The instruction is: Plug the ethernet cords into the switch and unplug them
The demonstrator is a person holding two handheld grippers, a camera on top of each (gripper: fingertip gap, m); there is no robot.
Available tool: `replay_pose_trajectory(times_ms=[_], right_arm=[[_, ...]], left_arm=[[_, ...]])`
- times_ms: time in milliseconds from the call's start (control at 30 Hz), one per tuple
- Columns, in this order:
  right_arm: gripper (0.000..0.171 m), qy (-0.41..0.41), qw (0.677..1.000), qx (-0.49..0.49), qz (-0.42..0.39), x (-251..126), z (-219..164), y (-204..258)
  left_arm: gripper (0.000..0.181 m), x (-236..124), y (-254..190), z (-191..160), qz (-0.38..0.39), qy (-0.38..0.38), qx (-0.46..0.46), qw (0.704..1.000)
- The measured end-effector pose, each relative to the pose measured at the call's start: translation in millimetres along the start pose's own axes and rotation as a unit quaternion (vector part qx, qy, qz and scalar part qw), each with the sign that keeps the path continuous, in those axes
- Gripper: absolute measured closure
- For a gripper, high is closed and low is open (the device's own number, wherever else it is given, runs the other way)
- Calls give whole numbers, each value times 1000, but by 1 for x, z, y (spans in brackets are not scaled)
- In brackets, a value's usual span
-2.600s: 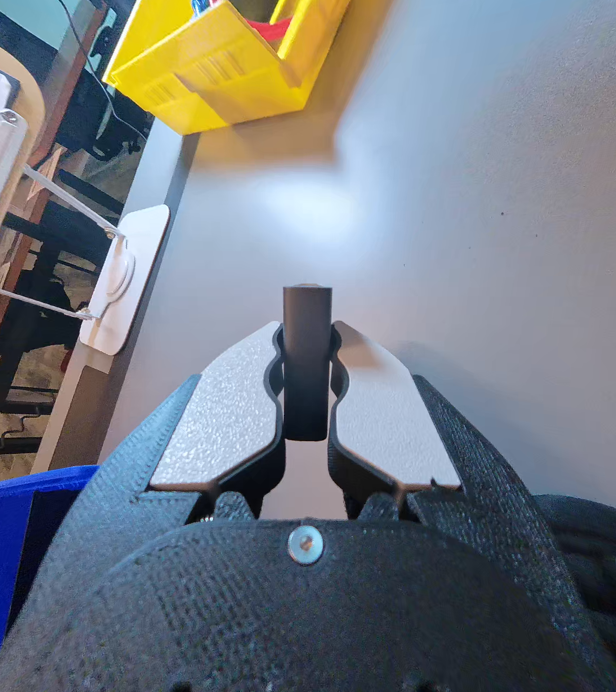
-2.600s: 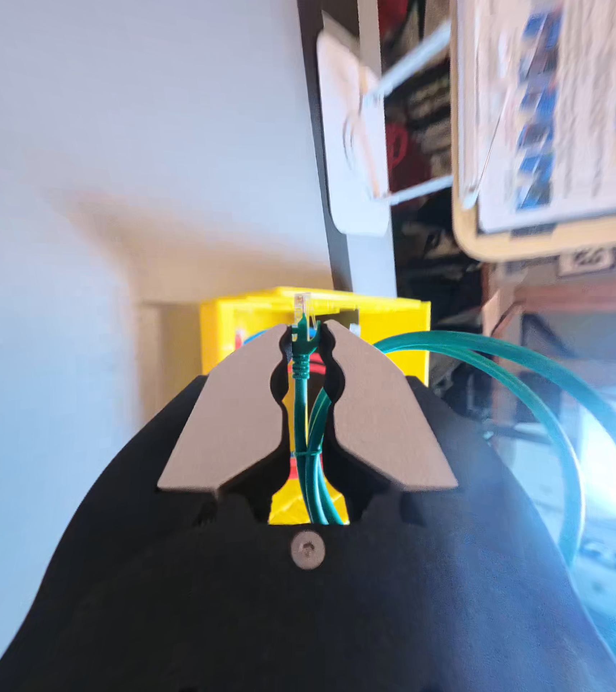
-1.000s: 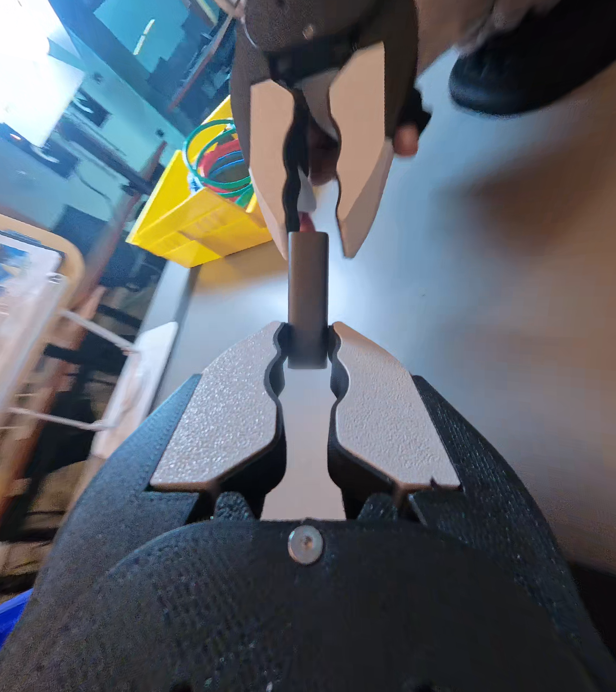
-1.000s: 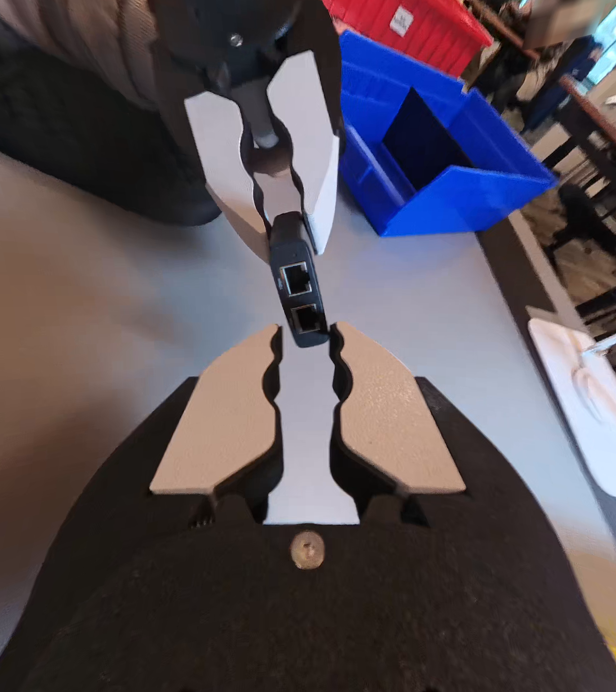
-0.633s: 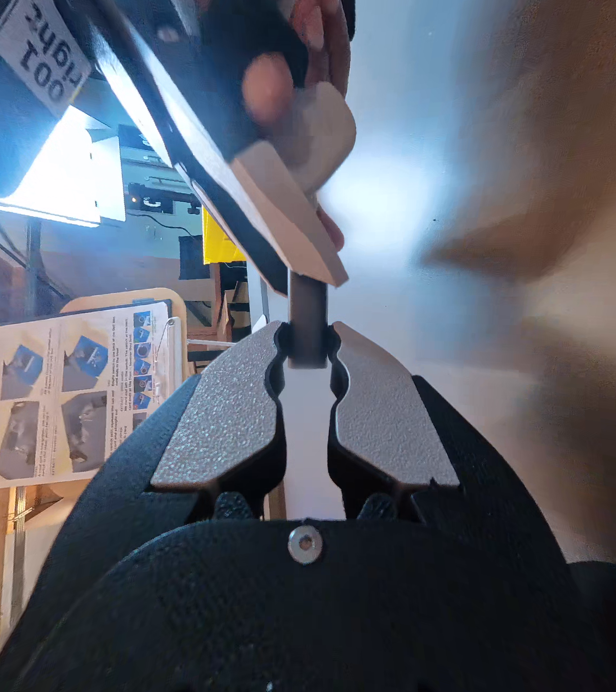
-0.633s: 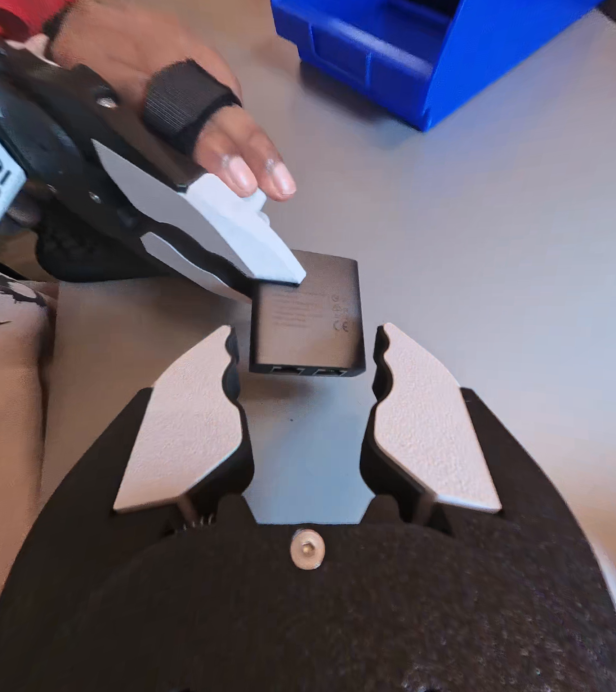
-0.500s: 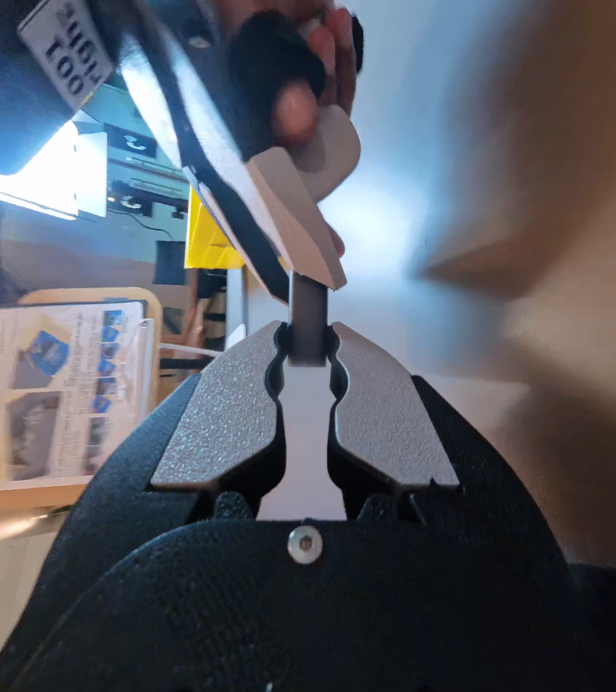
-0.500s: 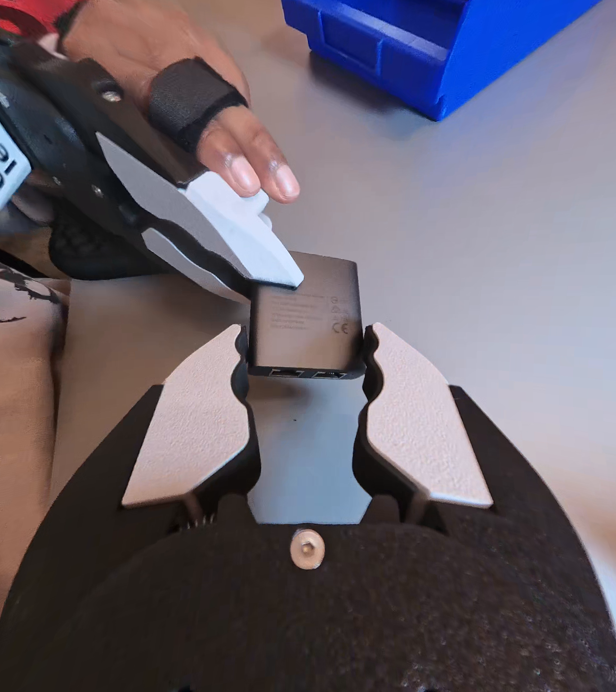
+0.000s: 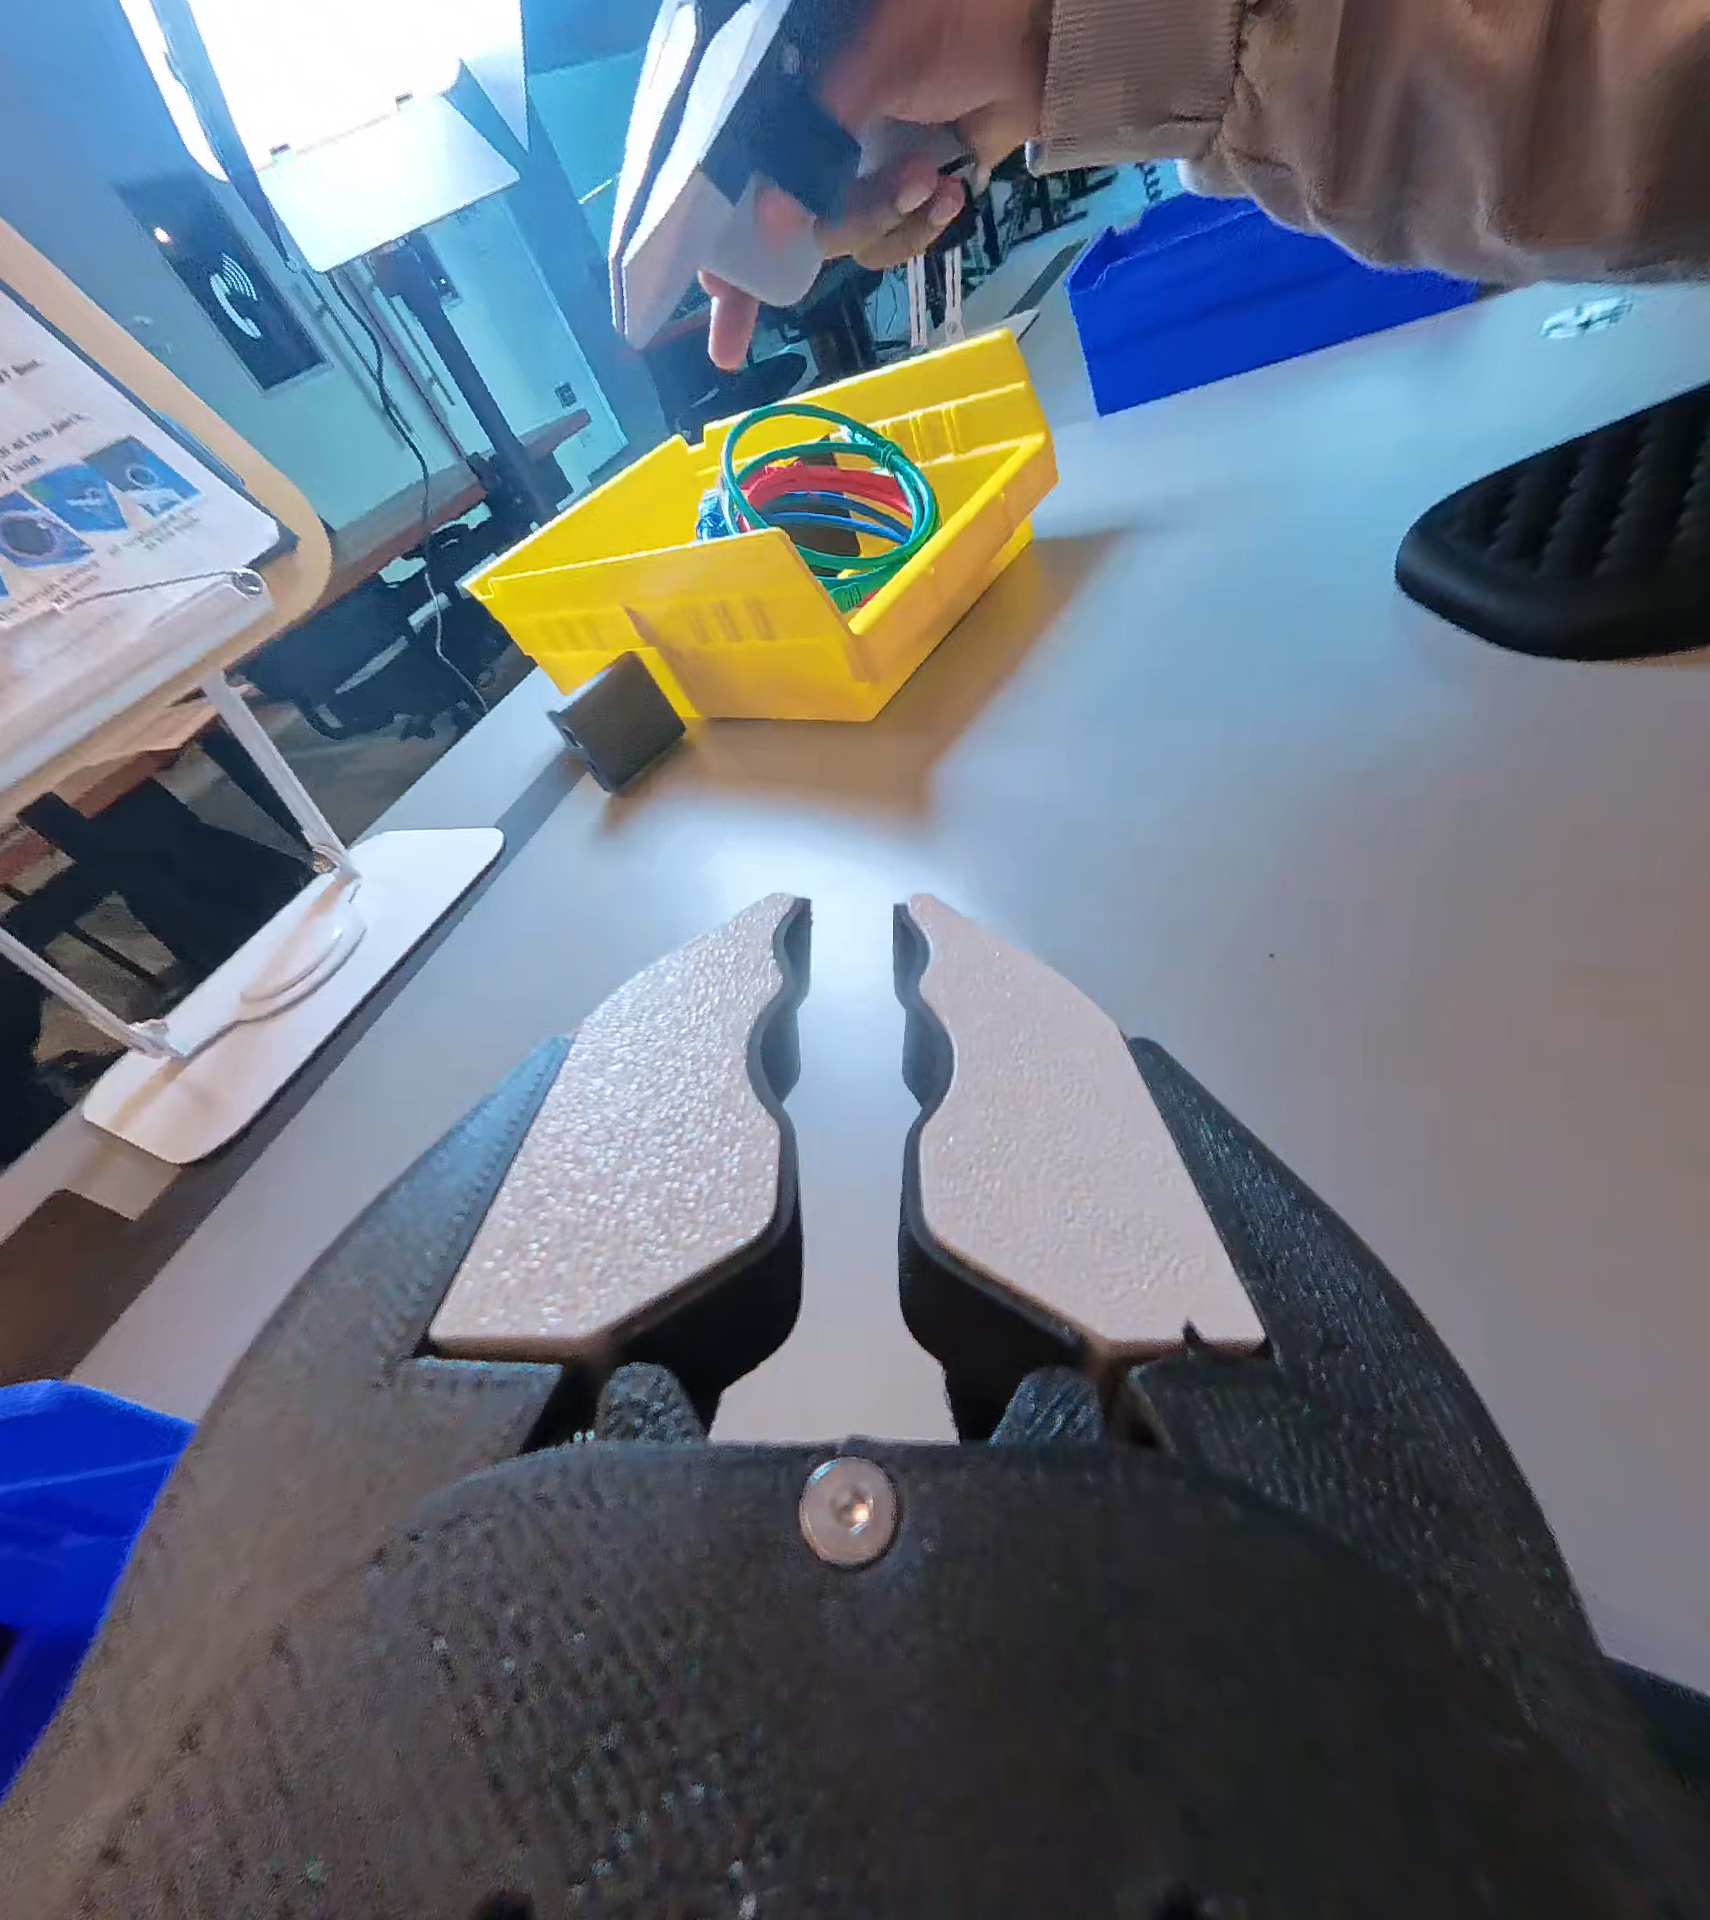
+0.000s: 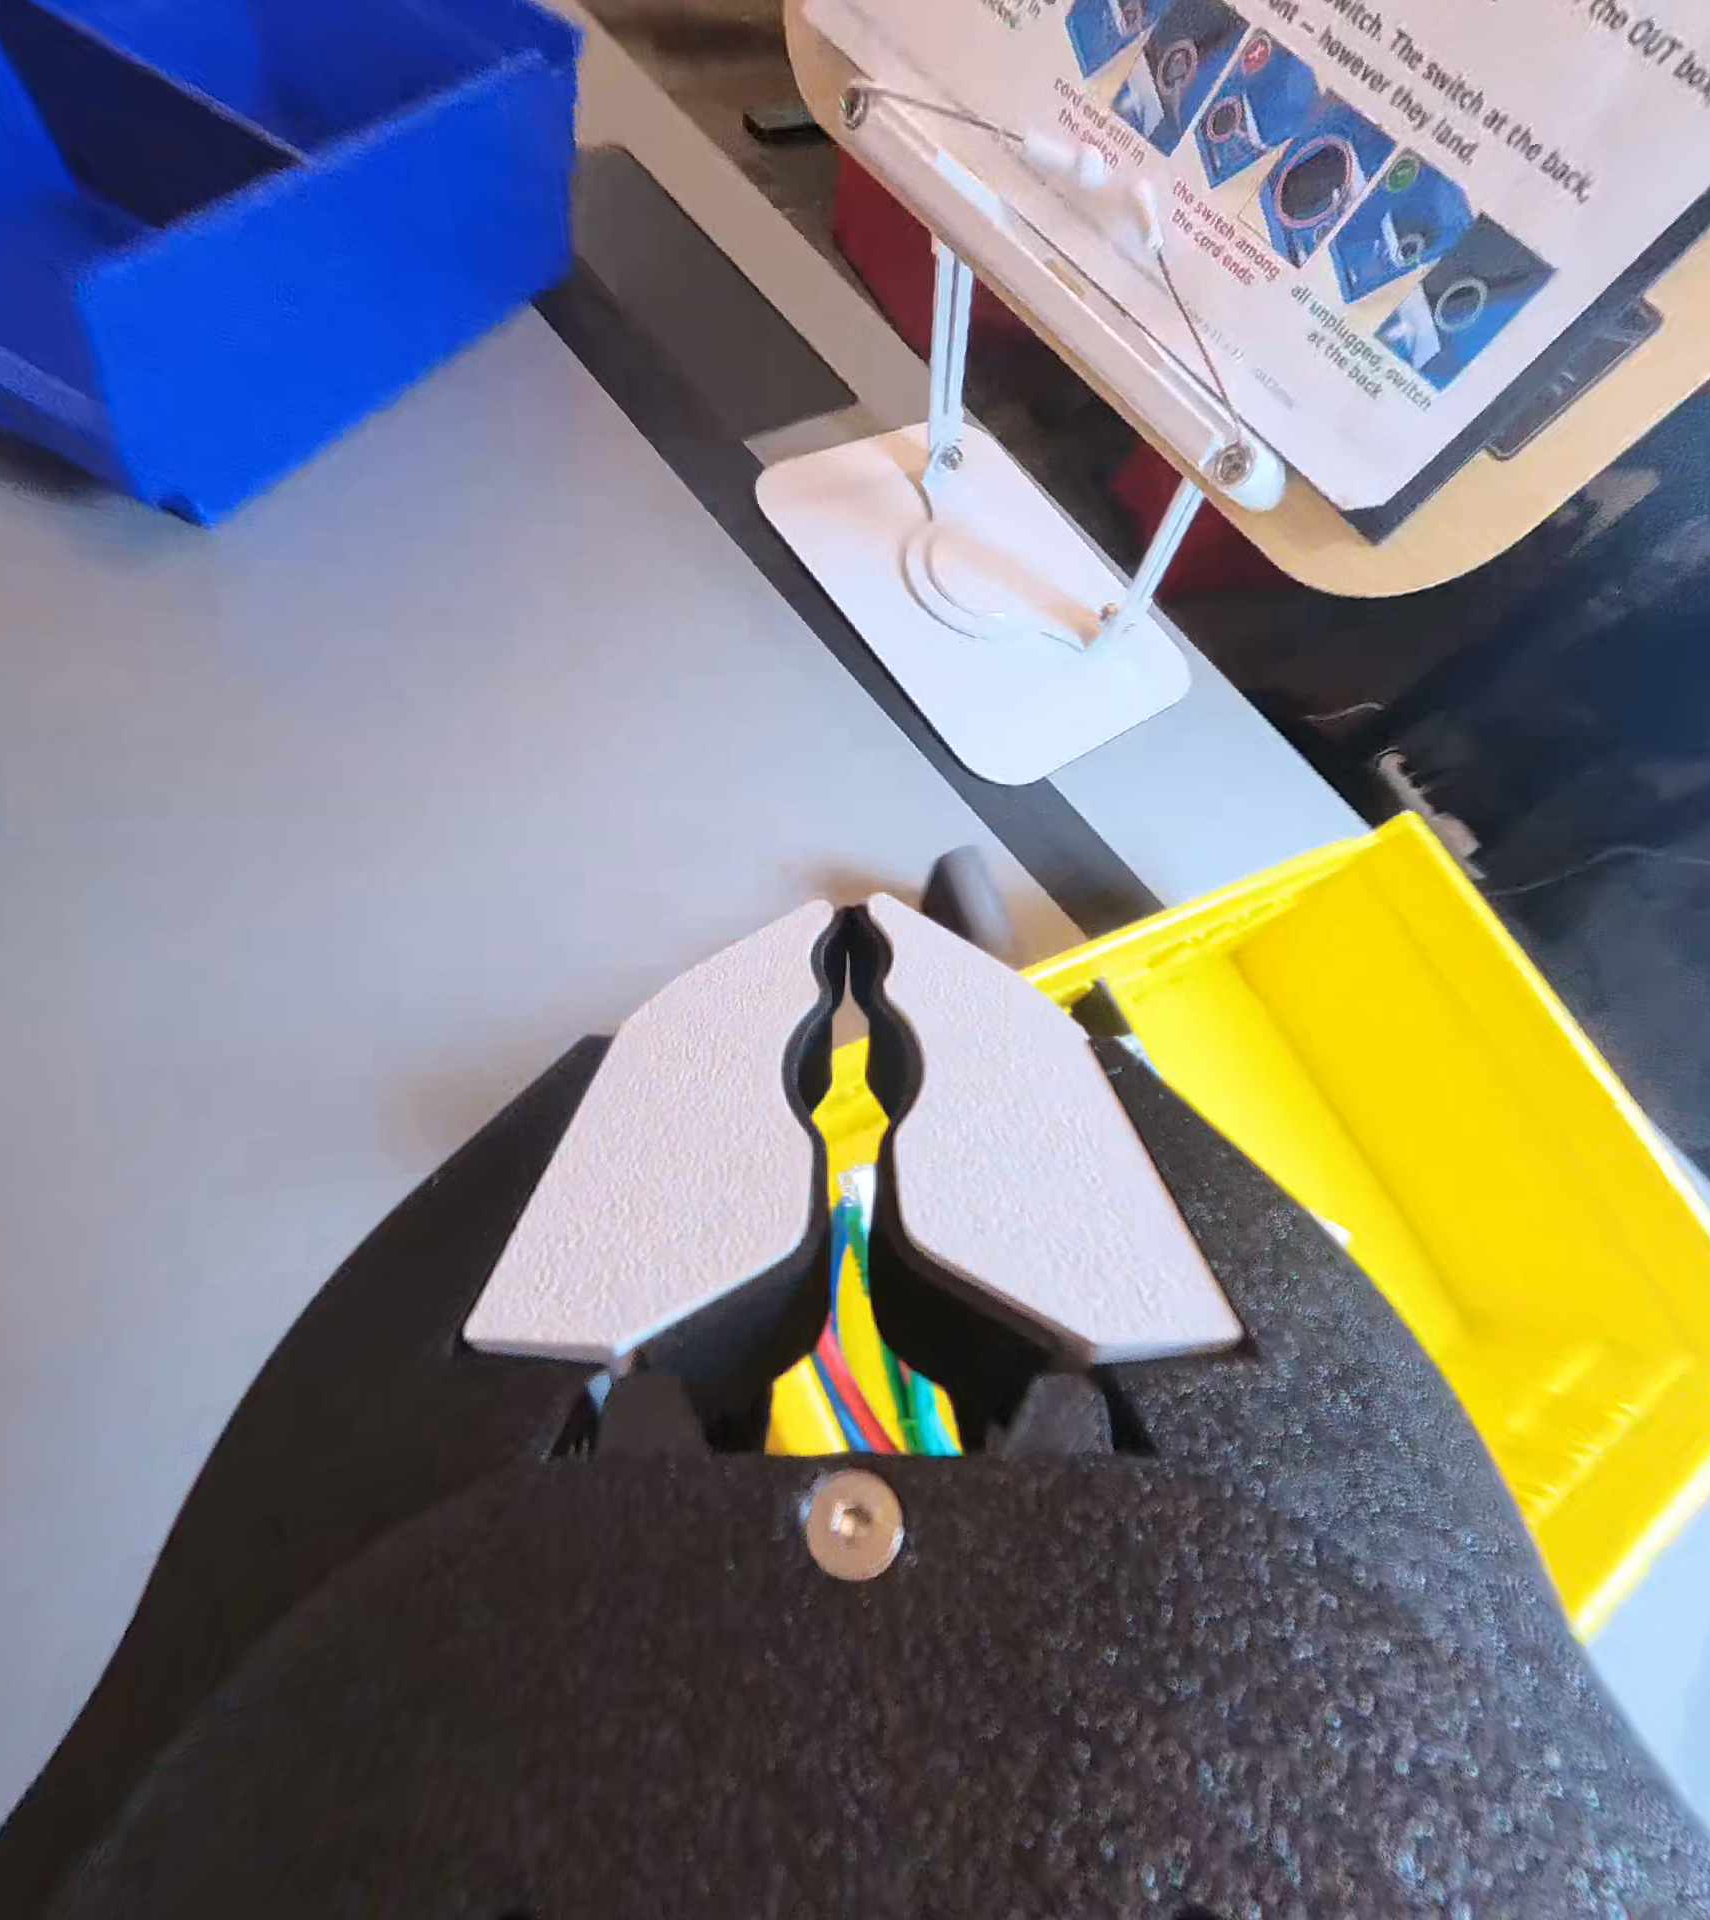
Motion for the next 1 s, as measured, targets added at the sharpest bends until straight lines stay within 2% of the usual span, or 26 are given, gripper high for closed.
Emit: replay_pose_trajectory(times_ms=[300, 667, 867, 1000], right_arm=[[169, -1, 1000, -7, 5, 33, -6, 6], [164, 13, 1000, -10, -5, 40, -6, 8], [153, 25, 1000, 13, -7, 57, 0, 14], [141, -20, 996, 84, -14, 85, 18, 37]], left_arm=[[167, 2, 1, -6, -9, 4, -16, 1000], [166, 2, -2, -3, -10, 5, -10, 1000], [166, 2, -3, -3, -9, 6, -10, 1000], [167, 3, -4, -4, -12, 3, -16, 1000]])
Point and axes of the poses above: each gripper's, where its closed fingertips meet, x out along the fingers, z out of its top, y = z × x across the jaws, the point moved 3 cm from there along -x, back along the fingers, and after that the axes turned 5 degrees about -x, right-handed, at the moved point
